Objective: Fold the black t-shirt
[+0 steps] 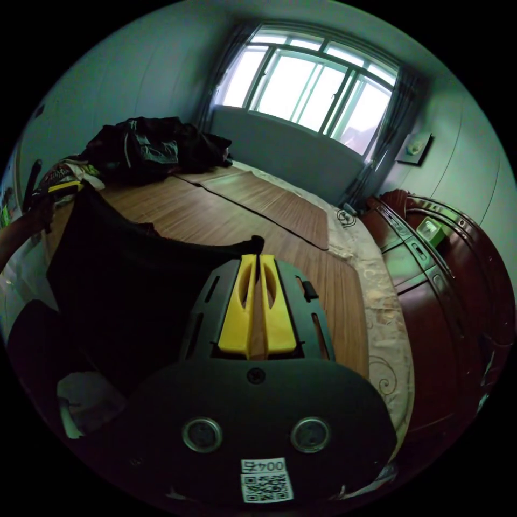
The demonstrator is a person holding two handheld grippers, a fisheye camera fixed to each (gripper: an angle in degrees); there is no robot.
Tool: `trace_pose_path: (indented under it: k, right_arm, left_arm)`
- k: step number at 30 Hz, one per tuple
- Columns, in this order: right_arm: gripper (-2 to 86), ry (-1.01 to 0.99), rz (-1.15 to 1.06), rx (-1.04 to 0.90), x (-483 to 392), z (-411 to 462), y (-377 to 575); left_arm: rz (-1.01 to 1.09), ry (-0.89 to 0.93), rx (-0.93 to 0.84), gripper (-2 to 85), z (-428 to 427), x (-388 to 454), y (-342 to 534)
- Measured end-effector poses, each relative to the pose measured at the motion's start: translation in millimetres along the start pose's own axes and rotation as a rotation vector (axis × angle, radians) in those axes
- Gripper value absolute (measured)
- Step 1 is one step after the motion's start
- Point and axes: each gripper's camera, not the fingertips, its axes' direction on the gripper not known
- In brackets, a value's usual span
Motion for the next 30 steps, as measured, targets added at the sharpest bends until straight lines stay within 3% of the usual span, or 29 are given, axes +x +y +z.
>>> trace_pose_path:
  k: [6, 12, 20, 25, 30]
  right_arm:
    - [-0.4, 0.001, 0.028, -0.007, 21.1, 14.1, -4.9]
    - [0.1, -0.041, 0.061, -0.170, 28.1, 67.3, 13.0]
    - [5.5, -0.091, 0.239, -0.389, 48.9, 112.2, 46.1]
    - [9.8, -0.180, 0.411, -0.372, 84.3, 95.7, 71.4]
    - [8.4, -0.454, 0.472, -0.257, 94.8, 33.8, 110.8]
  left_arm:
    - [0.025, -0.024, 0.008, 1.2, 14.3, -25.5, -21.6]
    - [0.020, 0.000, -0.159, 1.8, 76.9, -40.0, -12.4]
    - [-0.179, 0.031, -0.387, 5.4, 134.3, -88.2, 0.6]
    - [-0.311, 0.068, -0.356, 7.0, 111.5, -128.7, 5.3]
    - [-0.314, 0.281, -0.255, 7.4, 49.5, -136.9, 25.8]
